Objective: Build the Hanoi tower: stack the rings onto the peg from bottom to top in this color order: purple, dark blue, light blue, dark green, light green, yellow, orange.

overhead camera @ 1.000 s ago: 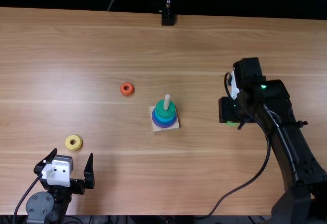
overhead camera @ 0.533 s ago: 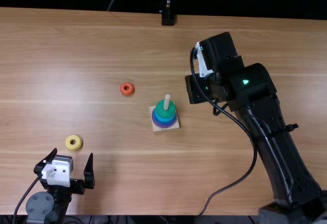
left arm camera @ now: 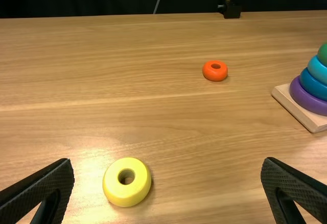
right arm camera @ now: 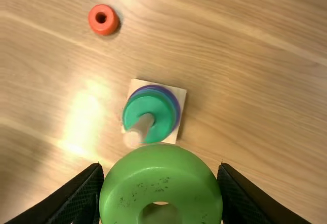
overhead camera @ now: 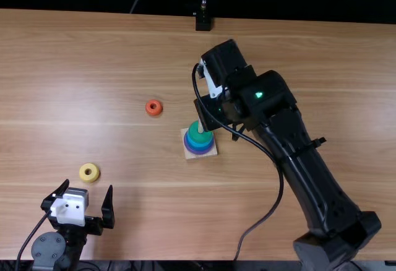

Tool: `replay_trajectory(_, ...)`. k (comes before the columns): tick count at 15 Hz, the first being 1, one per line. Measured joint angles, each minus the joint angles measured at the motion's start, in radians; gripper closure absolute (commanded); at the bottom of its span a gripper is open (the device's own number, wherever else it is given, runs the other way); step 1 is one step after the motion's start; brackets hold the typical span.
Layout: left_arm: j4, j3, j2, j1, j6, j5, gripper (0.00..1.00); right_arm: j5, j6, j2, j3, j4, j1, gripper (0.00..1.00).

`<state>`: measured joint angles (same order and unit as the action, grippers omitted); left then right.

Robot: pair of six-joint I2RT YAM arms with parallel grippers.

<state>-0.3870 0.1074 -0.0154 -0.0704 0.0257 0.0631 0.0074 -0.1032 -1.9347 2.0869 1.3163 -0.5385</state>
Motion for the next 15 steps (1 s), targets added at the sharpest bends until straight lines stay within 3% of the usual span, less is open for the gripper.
replay_trajectory(4,0.0,0.0,0.0,0.0,0.0,0.0,0.0,0.0,0.0,-0.025,0.002,-0.002,-0.037,1.0)
replay_trajectory(15,0.0,0.0,0.0,0.0,0.0,0.0,0.0,0.0,0.0,-0.095,0.052,-0.013,-0.038,1.0)
